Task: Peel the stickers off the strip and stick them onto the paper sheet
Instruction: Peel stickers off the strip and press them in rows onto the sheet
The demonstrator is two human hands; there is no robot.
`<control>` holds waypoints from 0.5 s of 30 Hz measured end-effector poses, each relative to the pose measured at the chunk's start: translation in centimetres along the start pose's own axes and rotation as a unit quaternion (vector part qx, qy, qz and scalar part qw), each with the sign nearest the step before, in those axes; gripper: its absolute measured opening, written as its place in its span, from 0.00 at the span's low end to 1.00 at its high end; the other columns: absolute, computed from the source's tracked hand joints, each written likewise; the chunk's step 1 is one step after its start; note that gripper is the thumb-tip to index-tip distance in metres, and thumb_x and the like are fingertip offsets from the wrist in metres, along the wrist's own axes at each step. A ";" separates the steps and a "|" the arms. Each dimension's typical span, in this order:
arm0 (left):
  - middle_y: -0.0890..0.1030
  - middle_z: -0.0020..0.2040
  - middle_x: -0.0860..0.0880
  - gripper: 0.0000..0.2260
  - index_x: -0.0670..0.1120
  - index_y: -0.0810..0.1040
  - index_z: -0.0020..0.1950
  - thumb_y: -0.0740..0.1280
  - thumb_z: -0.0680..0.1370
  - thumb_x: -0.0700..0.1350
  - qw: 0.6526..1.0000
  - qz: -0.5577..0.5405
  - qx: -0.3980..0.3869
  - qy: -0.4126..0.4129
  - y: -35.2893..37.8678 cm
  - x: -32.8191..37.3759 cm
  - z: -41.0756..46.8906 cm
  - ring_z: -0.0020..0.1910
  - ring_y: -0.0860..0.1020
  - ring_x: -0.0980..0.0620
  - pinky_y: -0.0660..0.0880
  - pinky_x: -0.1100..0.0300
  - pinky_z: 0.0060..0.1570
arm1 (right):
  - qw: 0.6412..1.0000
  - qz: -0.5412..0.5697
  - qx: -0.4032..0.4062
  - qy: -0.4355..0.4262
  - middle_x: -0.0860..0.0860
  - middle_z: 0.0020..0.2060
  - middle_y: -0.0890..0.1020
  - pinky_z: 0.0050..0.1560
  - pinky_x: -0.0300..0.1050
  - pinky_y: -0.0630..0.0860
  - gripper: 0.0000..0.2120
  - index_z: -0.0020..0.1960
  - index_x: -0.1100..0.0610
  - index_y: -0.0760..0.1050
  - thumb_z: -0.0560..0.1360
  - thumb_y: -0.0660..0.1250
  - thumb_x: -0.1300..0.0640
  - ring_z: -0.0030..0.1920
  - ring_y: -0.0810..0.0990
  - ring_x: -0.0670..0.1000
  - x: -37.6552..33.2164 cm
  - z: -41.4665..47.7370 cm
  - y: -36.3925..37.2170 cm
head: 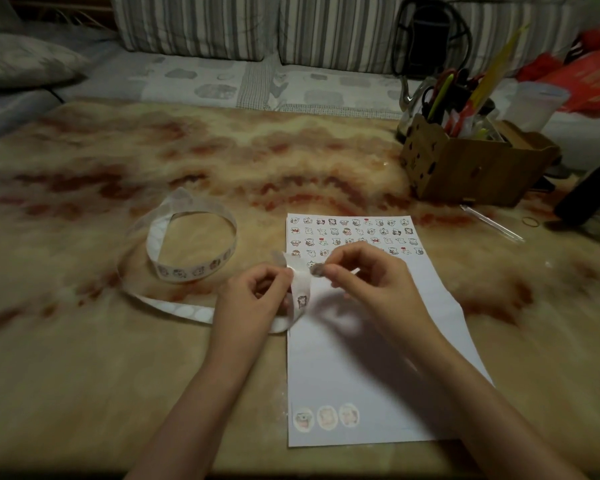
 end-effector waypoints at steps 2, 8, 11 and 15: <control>0.79 0.29 0.59 0.08 0.49 0.81 0.37 0.68 0.76 0.43 0.999 0.038 0.005 0.003 0.1 -0.2 -0.1 0.30 0.76 0.63 0.70 0.72 0.35 | 0.997 0.002 0.035 0.063 0.51 0.35 0.83 0.28 0.34 0.70 0.04 0.40 0.57 0.79 0.71 0.72 0.63 0.32 0.76 0.43 0.4 0.8 -1.8; 0.83 0.36 0.56 0.06 0.49 0.81 0.39 0.69 0.75 0.47 0.994 0.105 0.001 -0.001 0.3 -0.5 -0.3 0.38 0.80 0.62 0.75 0.64 0.40 | 0.969 -0.097 0.084 0.213 0.45 0.20 0.78 0.19 0.29 0.60 0.03 0.41 0.60 0.80 0.74 0.69 0.64 0.17 0.69 0.39 2.6 3.0 -7.7; 0.83 0.37 0.57 0.06 0.49 0.81 0.39 0.68 0.75 0.48 0.993 0.116 -0.005 -0.003 0.3 -0.5 -0.4 0.39 0.80 0.63 0.76 0.62 0.41 | 0.960 -0.142 0.084 0.225 0.45 0.17 0.76 0.18 0.29 0.57 0.04 0.43 0.61 0.80 0.75 0.68 0.62 0.15 0.66 0.40 3.0 3.7 -8.7; 0.83 0.36 0.55 0.06 0.48 0.82 0.40 0.68 0.76 0.47 0.993 0.117 -0.010 -0.006 0.3 -0.5 -0.4 0.38 0.80 0.61 0.76 0.58 0.43 | 0.958 -0.160 0.081 0.222 0.44 0.17 0.76 0.18 0.29 0.59 0.06 0.38 0.60 0.79 0.74 0.69 0.64 0.15 0.67 0.40 3.3 4.6 -8.6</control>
Point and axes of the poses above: each hand's wrist, its own z-axis towards the middle knuckle, its own y-axis out of the palm, x = y × z, the point moved 2 cm from there along z, towards the middle knuckle
